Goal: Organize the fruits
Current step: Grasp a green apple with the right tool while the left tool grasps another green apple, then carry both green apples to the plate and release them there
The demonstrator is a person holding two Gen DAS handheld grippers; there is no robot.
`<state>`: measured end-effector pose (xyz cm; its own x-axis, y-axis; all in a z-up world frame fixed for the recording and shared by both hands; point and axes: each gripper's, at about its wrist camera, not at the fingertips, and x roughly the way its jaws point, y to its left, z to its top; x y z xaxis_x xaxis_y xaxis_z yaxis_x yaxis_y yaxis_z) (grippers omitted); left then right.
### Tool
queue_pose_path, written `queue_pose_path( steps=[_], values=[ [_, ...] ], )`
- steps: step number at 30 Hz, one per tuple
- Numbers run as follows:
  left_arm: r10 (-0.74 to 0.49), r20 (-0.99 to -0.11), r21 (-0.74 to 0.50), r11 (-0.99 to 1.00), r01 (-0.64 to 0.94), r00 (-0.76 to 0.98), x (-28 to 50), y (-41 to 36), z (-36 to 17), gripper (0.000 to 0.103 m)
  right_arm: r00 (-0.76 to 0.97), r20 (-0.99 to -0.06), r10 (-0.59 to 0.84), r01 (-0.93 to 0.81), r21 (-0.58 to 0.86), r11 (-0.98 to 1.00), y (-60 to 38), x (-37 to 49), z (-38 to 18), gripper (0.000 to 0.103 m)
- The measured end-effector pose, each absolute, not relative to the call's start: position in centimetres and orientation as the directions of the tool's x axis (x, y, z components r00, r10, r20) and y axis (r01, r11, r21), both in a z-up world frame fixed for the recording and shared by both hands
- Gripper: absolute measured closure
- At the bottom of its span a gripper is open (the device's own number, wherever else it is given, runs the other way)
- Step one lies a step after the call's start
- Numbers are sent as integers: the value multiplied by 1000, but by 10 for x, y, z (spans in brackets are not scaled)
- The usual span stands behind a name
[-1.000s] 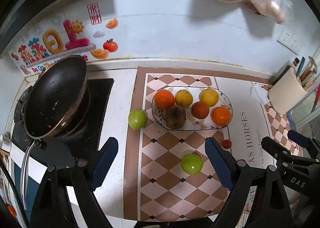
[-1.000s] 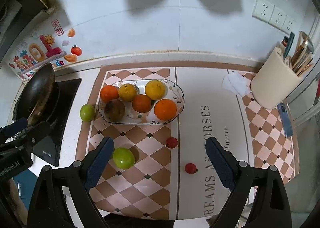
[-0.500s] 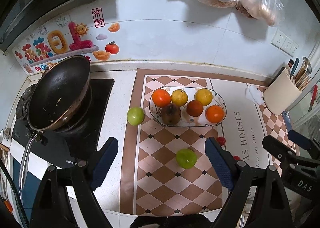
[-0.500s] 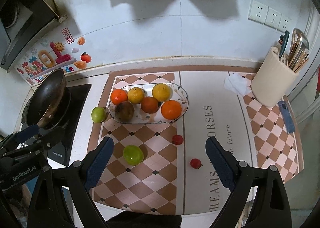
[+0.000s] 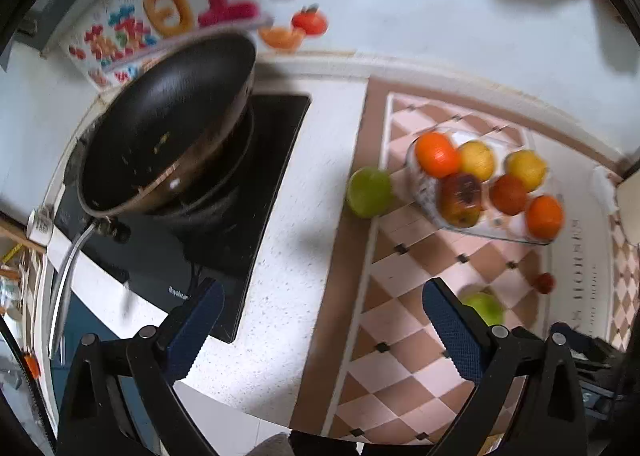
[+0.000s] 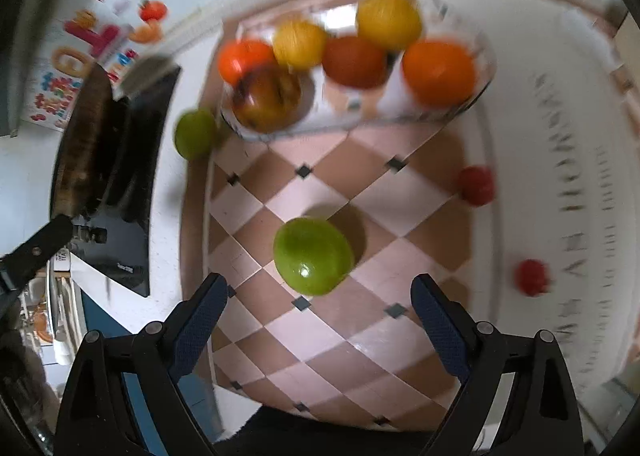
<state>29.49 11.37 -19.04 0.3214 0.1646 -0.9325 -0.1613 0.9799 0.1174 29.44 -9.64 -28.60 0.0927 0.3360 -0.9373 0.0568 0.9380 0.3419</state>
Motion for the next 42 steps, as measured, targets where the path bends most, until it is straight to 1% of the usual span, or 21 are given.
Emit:
queue_pose_path(
  steps=[3, 5, 7, 11, 14, 20, 23, 25, 26, 27, 28, 29, 30, 32, 37, 39, 42],
  values=[
    [153, -949, 111, 980, -163, 275, 312, 118, -209, 1, 47, -944, 327, 63, 330, 942, -84, 303, -316, 18],
    [139, -960, 101, 981, -163, 243, 325, 118, -220, 1, 21, -949, 316, 56, 317, 947, -77, 307, -330, 21],
    [112, -974, 79, 983, -168, 196, 344, 120, -235, 1, -9, -955, 296, 39, 296, 955, -67, 312, -343, 31],
    [63, -991, 42, 983, -178, 114, 380, 123, -264, 1, -30, -948, 315, 30, 315, 949, -59, 316, -353, 41],
    [30, -997, 17, 984, -175, 74, 406, 123, -281, 1, -30, -956, 293, 30, 293, 956, -59, 318, -353, 41],
    [32, -999, 29, 993, -112, 25, 439, 114, -302, 1, -37, -959, 279, 65, 277, 959, -73, 328, -351, 41],
    [8, -1000, 8, 997, -78, 8, 447, 107, -309, 2, -45, -960, 276, 84, 272, 959, -80, 332, -351, 41],
    [-13, -1000, -13, 997, -70, 0, 450, 104, -312, 9, -46, -960, 278, 89, 273, 958, -84, 334, -351, 41],
    [-22, -1000, -21, 997, -68, -4, 451, 103, -313, 16, -49, -958, 283, 95, 278, 956, -87, 336, -351, 41],
    [-35, -999, -35, 997, -67, -8, 452, 102, -315, 26, -53, -957, 285, 101, 279, 955, -88, 337, -351, 41],
    [-47, -999, -46, 997, -66, -15, 452, 102, -316, 31, -53, -957, 284, 102, 277, 955, -91, 337, -350, 41],
    [-60, -998, -58, 996, -68, -26, 452, 101, -319, 40, -52, -959, 278, 100, 272, 957, -92, 338, -349, 41],
    [-68, -997, -65, 995, -69, -32, 451, 101, -320, 43, -51, -960, 276, 100, 270, 958, -93, 338, -350, 41],
    [-60, -998, -59, 996, -63, -25, 450, 101, -321, 46, -53, -957, 285, 108, 278, 955, -96, 338, -351, 41],
    [-57, -998, -55, 997, -59, -27, 450, 103, -325, 46, -51, -962, 269, 98, 263, 960, -97, 340, -349, 41],
    [-54, -998, -53, 997, -64, -21, 450, 105, -325, 49, -55, -963, 263, 94, 257, 962, -95, 341, -349, 41],
    [-71, -997, -70, 995, -74, -19, 447, 107, -323, 50, -63, -963, 260, 91, 254, 963, -94, 343, -349, 41]
  ],
)
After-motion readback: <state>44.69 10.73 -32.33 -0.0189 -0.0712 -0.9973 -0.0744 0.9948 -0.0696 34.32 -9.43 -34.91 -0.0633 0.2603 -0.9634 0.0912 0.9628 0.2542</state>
